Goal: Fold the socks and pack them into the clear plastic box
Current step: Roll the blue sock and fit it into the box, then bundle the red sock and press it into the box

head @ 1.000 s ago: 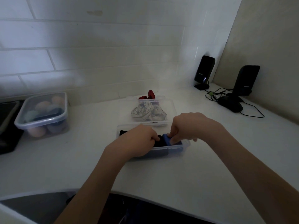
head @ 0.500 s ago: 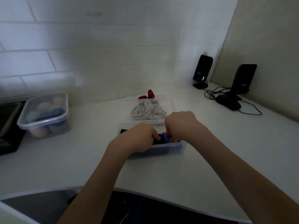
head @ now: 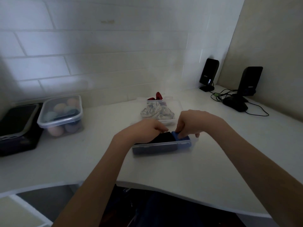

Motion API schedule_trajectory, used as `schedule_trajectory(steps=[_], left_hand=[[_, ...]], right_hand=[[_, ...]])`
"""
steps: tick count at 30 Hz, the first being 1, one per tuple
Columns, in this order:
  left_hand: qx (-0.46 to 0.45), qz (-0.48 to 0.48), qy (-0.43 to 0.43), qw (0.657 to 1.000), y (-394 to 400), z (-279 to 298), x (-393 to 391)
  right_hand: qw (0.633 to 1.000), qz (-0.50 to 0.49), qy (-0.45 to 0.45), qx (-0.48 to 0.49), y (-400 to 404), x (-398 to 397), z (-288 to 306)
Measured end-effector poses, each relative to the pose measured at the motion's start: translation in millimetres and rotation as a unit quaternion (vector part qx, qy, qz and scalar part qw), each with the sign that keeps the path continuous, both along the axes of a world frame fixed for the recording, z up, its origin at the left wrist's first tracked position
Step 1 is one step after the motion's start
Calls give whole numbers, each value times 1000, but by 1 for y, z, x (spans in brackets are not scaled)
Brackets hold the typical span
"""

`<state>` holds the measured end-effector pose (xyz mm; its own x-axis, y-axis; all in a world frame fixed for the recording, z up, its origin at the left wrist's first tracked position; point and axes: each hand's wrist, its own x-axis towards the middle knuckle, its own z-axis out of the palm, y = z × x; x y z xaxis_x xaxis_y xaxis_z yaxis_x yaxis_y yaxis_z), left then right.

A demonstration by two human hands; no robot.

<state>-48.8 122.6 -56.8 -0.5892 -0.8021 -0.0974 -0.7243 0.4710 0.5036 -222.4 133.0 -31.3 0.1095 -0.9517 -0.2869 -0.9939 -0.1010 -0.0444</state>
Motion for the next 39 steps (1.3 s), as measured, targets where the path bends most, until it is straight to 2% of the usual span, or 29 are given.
schedule_trajectory(steps=[2,4,6,8,11,14,18,22,26,30,33,36,38,39], left_hand=[[-12,36,85,996,-3,-1,8],[-7,79,204,976,-6,0,18],[7,122,334,935,-8,3,29],[-17,172,432,885,-13,5,42],[-84,260,495,825,-32,-3,61],[-98,328,491,801,-50,-25,70],[-112,356,411,832,-65,-53,69],[-134,342,342,865,-71,-62,66],[-135,335,314,878,-70,-68,63],[-140,335,304,881,-71,-69,64],[-136,338,298,882,-72,-70,65],[-138,337,296,883,-72,-69,64],[-141,338,298,881,-71,-68,64],[-143,338,297,881,-71,-68,63]], right_hand=[[995,-25,-102,-2,-1,-8,0],[977,-51,-204,-33,-2,-18,1],[945,-81,-303,-90,-4,-29,4],[906,-126,-371,-158,-11,-42,7],[862,-184,-415,-226,-30,-55,7],[842,-192,-443,-242,-60,-58,8],[860,-138,-456,-182,-109,-54,2],[872,-55,-482,-66,-148,-53,-14],[877,14,-479,29,-178,-45,-28],[878,47,-469,83,-192,-37,-34],[909,53,-408,69,-196,-34,-35],[935,32,-353,-2,-199,-37,-40],[922,-11,-379,-78,-197,-40,-38],[901,-35,-415,-117,-196,-43,-35]])
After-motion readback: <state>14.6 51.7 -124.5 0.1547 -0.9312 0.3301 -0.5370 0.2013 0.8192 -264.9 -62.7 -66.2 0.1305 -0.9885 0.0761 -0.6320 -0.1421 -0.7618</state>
